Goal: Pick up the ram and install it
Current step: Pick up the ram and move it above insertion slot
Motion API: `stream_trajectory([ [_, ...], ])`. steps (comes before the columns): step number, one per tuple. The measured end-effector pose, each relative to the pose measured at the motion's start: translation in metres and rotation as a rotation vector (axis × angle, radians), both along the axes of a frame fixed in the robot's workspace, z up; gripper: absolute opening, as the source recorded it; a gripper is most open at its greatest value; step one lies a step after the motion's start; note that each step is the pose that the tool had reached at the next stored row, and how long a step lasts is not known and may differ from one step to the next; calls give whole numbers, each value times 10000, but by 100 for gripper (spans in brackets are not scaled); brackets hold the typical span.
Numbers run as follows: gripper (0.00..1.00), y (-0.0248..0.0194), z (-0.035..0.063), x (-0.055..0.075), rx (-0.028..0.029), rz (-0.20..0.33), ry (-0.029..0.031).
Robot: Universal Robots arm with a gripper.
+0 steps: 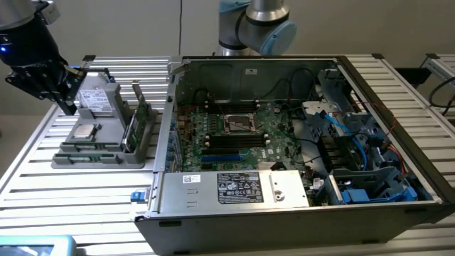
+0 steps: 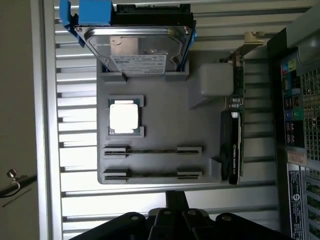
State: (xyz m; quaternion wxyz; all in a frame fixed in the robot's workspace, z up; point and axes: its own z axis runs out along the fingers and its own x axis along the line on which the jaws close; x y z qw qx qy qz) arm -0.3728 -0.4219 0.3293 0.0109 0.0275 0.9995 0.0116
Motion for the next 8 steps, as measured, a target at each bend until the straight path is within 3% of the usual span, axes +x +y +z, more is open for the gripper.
stream_trajectory([
  [8,11,0,-16,0,-1,1454,1],
])
